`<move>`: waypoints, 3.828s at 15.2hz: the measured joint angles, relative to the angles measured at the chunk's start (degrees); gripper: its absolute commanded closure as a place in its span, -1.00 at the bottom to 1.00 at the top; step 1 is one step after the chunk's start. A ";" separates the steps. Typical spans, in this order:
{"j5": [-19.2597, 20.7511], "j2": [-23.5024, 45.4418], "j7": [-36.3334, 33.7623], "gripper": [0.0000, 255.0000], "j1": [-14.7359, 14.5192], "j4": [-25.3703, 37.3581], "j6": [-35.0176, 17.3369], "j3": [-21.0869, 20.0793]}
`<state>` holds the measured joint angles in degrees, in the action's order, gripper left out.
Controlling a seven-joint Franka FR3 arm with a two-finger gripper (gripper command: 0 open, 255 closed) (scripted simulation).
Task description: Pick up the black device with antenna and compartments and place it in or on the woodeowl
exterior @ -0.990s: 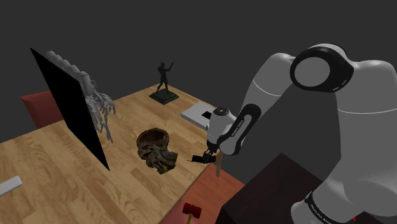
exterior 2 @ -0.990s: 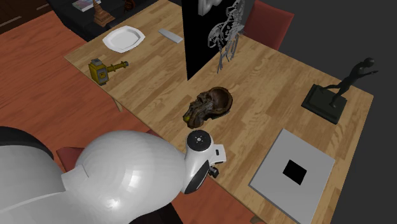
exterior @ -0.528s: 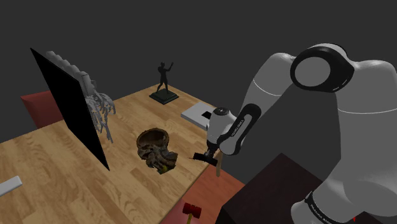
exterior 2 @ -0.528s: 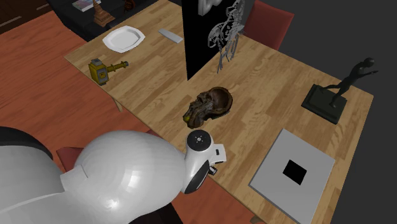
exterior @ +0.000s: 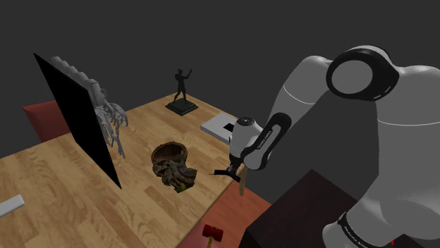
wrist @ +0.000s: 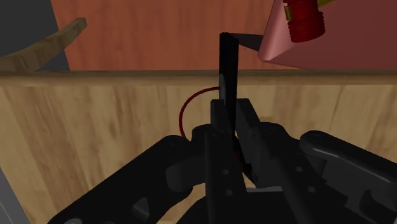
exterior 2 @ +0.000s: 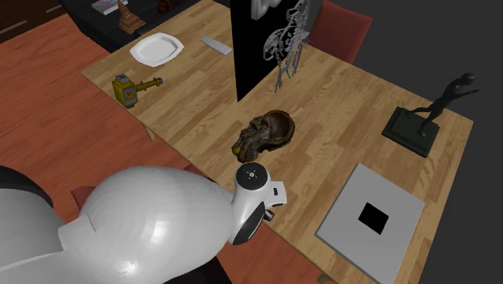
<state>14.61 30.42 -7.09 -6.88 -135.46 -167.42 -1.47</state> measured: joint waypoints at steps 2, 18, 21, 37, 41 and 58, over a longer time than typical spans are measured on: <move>-0.32 -1.60 0.26 1.00 0.37 -0.50 1.20 -0.47; -2.22 -6.64 17.73 -1.00 10.40 -0.20 1.34 -7.72; -1.59 -2.77 32.44 -1.00 19.17 3.52 -2.42 -14.85; 0.81 5.70 36.31 1.00 18.51 9.21 -6.53 -13.59; 0.81 5.70 36.31 1.00 18.51 9.21 -6.53 -13.59; -0.80 19.17 33.07 -1.00 11.75 38.93 13.21 -9.35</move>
<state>13.81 49.59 25.99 4.87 -96.53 -154.22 -10.81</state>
